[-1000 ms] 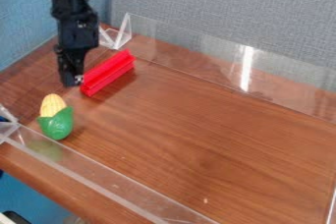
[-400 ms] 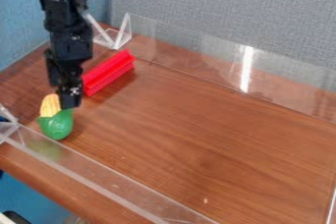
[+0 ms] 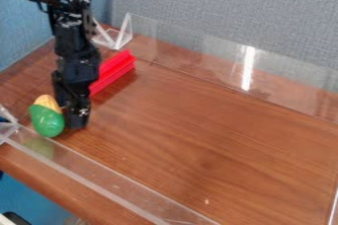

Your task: Push the yellow object to the right side of the table

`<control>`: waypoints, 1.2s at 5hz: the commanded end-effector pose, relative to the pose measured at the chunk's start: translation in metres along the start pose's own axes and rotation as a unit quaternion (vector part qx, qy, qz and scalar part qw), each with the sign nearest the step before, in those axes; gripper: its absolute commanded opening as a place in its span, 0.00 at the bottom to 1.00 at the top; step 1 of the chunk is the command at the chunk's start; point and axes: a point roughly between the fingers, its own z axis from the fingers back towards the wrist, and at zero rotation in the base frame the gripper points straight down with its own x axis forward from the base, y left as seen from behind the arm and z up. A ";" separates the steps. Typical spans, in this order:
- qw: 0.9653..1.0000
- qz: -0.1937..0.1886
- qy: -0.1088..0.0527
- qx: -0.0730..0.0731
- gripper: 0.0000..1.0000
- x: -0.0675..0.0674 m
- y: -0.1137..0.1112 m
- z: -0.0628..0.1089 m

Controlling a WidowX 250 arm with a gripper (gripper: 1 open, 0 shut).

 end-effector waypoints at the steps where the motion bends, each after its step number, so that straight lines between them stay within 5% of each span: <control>1: 1.000 -0.006 -0.009 0.015 0.00 0.008 -0.001 0.013; 3: 0.999 -0.029 -0.017 0.024 0.00 0.015 0.007 0.015; 6: 0.999 0.008 -0.030 0.024 0.00 0.016 0.020 0.022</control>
